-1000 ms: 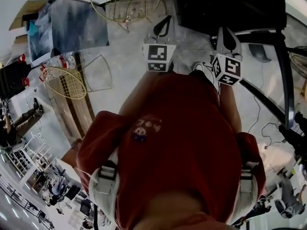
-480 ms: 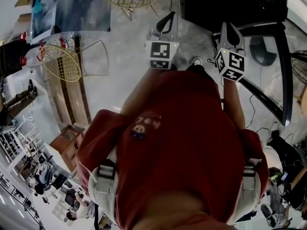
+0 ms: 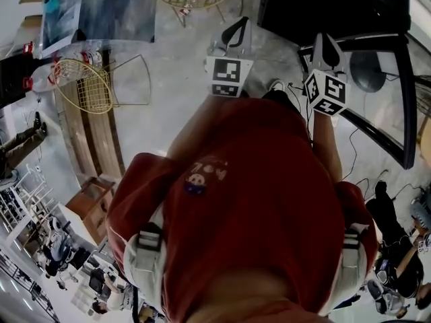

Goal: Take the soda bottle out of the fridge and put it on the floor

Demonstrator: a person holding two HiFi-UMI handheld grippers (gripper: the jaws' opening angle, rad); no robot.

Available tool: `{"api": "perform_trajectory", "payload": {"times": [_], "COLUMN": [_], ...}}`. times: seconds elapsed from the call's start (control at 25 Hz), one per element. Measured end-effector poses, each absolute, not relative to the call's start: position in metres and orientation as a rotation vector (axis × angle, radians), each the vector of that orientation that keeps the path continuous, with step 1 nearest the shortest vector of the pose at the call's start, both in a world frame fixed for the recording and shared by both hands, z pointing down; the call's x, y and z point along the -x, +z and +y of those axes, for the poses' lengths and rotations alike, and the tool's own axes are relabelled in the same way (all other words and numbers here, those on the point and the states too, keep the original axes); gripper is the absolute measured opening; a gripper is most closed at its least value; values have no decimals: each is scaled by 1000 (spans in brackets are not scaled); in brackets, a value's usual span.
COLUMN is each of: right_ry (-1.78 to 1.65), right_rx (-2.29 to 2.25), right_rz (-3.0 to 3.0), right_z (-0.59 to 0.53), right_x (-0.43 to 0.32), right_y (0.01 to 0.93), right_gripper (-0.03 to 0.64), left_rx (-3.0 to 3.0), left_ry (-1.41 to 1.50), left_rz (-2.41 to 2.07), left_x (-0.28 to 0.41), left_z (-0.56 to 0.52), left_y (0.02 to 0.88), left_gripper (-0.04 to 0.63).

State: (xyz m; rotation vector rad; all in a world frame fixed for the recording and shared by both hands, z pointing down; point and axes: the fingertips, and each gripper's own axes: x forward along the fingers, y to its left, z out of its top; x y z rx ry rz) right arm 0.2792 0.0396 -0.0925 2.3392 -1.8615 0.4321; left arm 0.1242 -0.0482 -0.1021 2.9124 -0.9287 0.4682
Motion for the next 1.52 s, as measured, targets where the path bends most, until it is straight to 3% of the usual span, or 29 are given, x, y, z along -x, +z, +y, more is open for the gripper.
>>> {"api": "perform_trajectory", "payload": {"times": [0.72, 0.96, 1.24, 1.36, 1.52], "right_ry": [519, 522, 494, 471, 487], "right_rx": [-2326, -2342, -2332, -2332, -2321], "right_rz": [-1848, -1848, -1849, -1847, -1858], "right_z": [40, 41, 42, 44, 46], "right_x": [-274, -277, -273, -269, -268], "right_y": [-69, -70, -67, -69, -68], "right_gripper": [23, 113, 297, 340, 344], "left_rx": [-2923, -2918, -2920, -2921, -2925], "left_ry": [502, 508, 511, 511, 512], "left_rz": [-898, -897, -898, -896, -888], "left_x": [-125, -124, -122, -120, -122], "left_z": [-46, -43, -38, -35, -31], "left_y": [-95, -95, -94, -94, -95], "left_gripper": [0, 0, 0, 0, 0]}}
